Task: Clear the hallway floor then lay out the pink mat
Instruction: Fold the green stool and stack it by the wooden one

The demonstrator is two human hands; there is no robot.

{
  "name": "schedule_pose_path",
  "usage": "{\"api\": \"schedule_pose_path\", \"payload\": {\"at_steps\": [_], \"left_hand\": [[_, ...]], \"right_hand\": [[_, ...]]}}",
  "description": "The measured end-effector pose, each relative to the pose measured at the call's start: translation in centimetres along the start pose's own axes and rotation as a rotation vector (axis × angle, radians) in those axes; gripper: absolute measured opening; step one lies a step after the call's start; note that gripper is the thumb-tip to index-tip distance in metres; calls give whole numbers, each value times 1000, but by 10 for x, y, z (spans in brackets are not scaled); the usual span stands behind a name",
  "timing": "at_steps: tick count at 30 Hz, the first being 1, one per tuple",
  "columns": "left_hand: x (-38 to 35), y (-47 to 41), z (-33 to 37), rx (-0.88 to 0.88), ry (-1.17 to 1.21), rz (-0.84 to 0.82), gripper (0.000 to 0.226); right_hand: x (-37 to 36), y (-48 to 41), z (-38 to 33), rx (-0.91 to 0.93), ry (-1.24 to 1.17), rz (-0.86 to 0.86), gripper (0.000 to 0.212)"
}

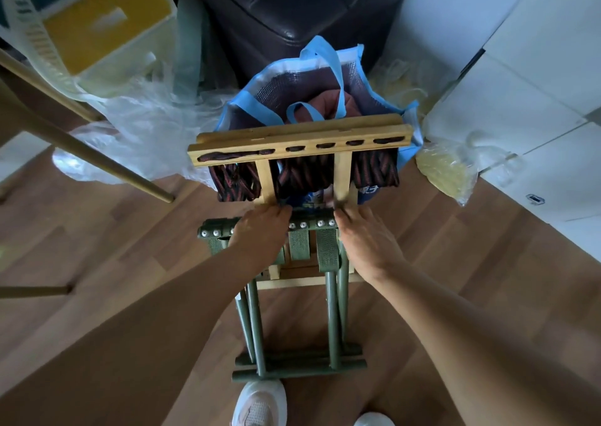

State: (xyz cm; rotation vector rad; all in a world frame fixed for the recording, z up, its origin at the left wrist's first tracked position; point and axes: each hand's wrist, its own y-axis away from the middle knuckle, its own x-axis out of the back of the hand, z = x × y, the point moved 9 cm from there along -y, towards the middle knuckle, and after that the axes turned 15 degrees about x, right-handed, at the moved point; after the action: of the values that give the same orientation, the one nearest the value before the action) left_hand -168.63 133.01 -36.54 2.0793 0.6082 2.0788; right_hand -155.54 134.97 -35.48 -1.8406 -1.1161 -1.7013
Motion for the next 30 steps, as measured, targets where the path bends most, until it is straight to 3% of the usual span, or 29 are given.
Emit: {"api": "schedule_pose_path", "payload": {"at_steps": [4, 7, 13, 17, 23, 26, 28, 30], "left_hand": [[-17, -6, 3, 31, -4, -26, 64], [-11, -6, 6, -3, -15, -18, 56], [18, 21, -1, -24, 174, -208, 45], [63, 31, 2, -52, 141, -54, 50], [111, 23, 6, -94, 46, 202, 48], [108, 11, 4, -112, -91, 229, 78], [103, -5, -4, -92, -116, 151, 108], [95, -23, -11, -76, -119, 25, 123]], "right_hand": [[-17, -22, -11, 39, 5, -46, 50], [-20, -27, -13, 24, -6, -78, 50], [15, -9, -25, 113, -60, -132, 47], [61, -5, -25, 142, -14, -52, 59], [106, -16, -20, 122, 22, 71, 35], [103, -22, -15, 106, 53, 42, 34], [98, -25, -13, 96, 71, 9, 34], [93, -26, -11, 86, 96, -14, 34]]}}
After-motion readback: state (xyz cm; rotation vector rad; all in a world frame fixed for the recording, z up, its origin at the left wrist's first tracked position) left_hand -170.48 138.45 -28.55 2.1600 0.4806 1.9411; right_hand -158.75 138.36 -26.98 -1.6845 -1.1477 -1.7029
